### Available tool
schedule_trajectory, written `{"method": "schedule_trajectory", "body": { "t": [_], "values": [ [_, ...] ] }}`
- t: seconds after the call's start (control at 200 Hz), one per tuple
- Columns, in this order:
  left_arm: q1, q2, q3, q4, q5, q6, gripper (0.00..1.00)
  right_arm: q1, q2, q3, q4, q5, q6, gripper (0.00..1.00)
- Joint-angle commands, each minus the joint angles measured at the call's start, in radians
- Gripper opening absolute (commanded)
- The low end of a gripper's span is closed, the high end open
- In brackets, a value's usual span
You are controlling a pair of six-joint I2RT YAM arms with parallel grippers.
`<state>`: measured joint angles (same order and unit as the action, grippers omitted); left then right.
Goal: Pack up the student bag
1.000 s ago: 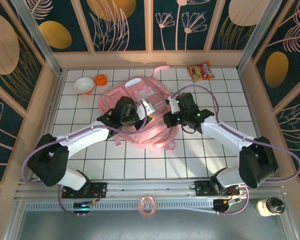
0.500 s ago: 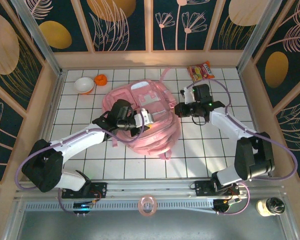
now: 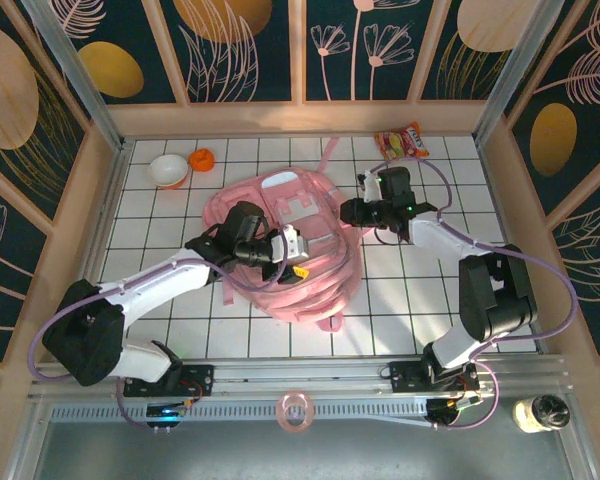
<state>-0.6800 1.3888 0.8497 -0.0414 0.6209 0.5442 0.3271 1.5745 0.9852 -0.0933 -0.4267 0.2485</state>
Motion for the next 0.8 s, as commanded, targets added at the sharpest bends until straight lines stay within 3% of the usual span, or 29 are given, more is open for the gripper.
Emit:
{"method": "schedule_trajectory", "body": {
  "t": [0.0,0.085,0.145,0.165,0.18,0.195,0.315,0.39,0.59,0.671,0.756,0.791],
  "values": [
    [0.024,-0.083,-0.033,0.153,0.029,-0.266,0.99,-0.043,-0.054,-0.028,0.011,0.068,0.05,0.44],
    [0.056,-0.146,-0.088,0.22,-0.053,-0.45,0.99,-0.085,-0.091,-0.066,0.001,0.097,0.058,0.52],
    [0.09,-0.213,-0.155,0.283,-0.205,-0.553,0.99,-0.12,-0.131,-0.111,0.029,0.138,0.067,0.63],
    [0.104,-0.239,-0.179,0.306,-0.275,-0.589,0.99,-0.136,-0.142,-0.128,0.042,0.15,0.07,0.73],
    [0.117,-0.259,-0.199,0.322,-0.331,-0.613,0.99,-0.146,-0.151,-0.142,0.053,0.158,0.072,0.93],
    [0.131,-0.279,-0.217,0.337,-0.39,-0.634,0.99,-0.159,-0.16,-0.154,0.065,0.166,0.073,0.99],
    [0.23,-0.406,-0.35,0.439,-0.845,-0.727,0.99,-0.264,-0.228,-0.251,0.173,0.23,0.051,0.99],
    [0.295,-0.414,-0.399,0.478,-1.001,-0.72,0.99,-0.32,-0.265,-0.312,0.241,0.293,0.012,0.99],
    [0.41,-0.283,-0.528,0.732,-1.172,-0.684,0.99,-0.348,-0.331,-0.531,0.572,0.507,-0.17,0.99],
    [0.442,-0.226,-0.559,0.833,-1.181,-0.669,0.99,-0.367,-0.3,-0.635,0.795,0.469,-0.227,0.99],
    [0.501,-0.166,-0.648,1.042,-1.109,-0.691,0.99,-0.389,-0.207,-0.702,1.032,0.448,-0.24,0.99],
    [0.522,-0.128,-0.685,1.145,-1.098,-0.699,0.99,-0.391,-0.19,-0.671,1.004,0.412,-0.25,0.99]
  ]
}}
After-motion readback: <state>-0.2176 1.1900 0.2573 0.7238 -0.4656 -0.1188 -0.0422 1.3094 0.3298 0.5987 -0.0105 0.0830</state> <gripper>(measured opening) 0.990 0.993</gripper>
